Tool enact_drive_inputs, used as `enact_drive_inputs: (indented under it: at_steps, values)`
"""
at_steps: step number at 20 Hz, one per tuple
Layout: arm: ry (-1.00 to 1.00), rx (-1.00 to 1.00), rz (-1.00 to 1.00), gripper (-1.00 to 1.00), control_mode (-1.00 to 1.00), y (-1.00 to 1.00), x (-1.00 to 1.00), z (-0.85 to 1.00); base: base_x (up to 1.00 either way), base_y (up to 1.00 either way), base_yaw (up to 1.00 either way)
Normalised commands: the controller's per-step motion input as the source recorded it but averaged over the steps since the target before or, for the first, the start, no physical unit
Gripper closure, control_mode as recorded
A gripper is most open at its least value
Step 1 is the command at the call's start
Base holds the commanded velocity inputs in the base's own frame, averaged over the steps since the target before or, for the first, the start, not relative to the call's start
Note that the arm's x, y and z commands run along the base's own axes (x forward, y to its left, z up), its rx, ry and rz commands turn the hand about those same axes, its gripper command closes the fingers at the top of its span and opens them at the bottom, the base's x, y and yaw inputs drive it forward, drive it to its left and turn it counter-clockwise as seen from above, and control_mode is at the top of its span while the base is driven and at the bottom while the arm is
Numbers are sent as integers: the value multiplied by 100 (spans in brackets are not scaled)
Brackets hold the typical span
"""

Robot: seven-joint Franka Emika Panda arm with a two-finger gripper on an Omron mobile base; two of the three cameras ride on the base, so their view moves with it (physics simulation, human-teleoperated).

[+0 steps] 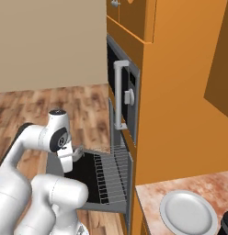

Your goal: Place the fish on the bottom rack of the oven, and slide the tray back inside. Close the oven door.

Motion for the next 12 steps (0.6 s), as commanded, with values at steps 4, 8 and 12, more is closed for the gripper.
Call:
enact_drive_inputs:
  at_steps: [4, 8, 12]
  values:
    - [4, 0, 0, 100, -100, -18, 31, -26, 0, 0, 0]
    - [0, -2, 0, 100, -100, -13, 30, -22, 0, 0, 0]
    - [0, -4, -1, 100, -100, -6, 34, -29, 0, 0, 0]
